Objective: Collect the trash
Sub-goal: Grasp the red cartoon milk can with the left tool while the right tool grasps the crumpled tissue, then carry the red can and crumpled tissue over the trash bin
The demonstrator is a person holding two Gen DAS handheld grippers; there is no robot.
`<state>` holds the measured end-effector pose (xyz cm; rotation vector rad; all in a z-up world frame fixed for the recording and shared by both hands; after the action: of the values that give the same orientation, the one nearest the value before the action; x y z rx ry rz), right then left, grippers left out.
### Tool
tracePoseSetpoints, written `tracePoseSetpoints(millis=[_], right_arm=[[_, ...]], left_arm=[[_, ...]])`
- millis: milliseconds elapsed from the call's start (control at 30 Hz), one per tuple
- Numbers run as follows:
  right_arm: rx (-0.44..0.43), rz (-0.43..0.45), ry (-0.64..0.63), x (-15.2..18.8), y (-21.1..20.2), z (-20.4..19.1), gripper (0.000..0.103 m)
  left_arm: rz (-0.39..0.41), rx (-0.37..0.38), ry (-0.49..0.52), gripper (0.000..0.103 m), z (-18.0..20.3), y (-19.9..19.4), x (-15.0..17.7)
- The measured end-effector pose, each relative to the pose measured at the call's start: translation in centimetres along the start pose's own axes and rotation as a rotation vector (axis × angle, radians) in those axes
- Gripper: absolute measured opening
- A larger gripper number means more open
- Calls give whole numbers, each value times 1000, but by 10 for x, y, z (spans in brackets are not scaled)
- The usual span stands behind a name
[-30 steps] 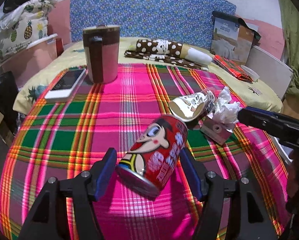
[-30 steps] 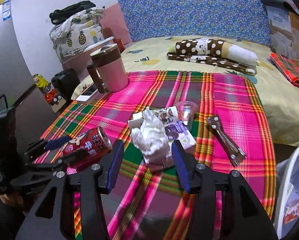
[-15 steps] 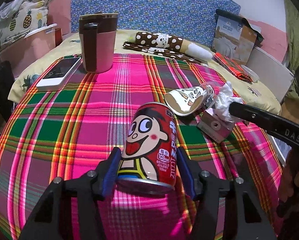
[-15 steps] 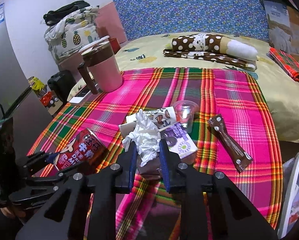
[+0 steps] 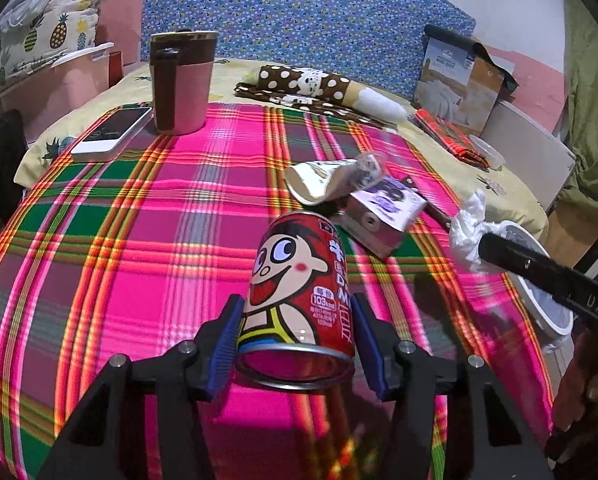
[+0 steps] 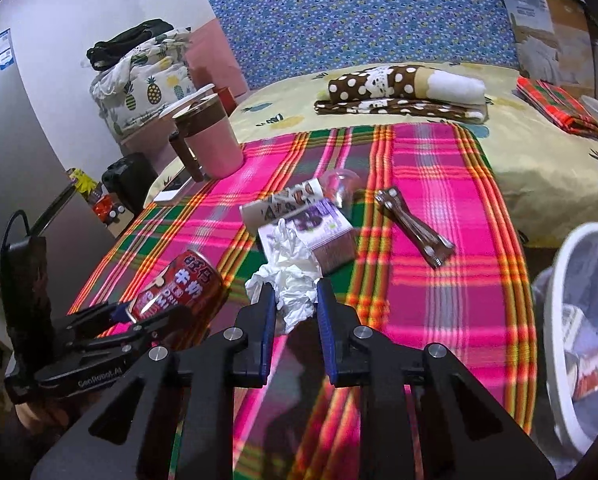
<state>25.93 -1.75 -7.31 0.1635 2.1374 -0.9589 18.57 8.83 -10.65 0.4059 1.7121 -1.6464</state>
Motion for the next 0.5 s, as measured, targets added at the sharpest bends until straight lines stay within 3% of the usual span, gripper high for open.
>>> tracePoseSetpoints(millis=[500], right_arm=[[28, 32, 35, 19, -32, 6, 22]], left_arm=[[24, 44, 46, 55, 40, -33, 14]])
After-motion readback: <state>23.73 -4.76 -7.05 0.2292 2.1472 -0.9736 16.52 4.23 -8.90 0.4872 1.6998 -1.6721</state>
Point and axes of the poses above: each gripper's, at about its wrist camera, not at the fingertips, and y roughly the way its jaws point, z to its right, x to its underside, the point moved 10 cm from there along y, roughly the way its jaws point, and after that the axes turned 12 degrees about -x, right-handed, at the moved point
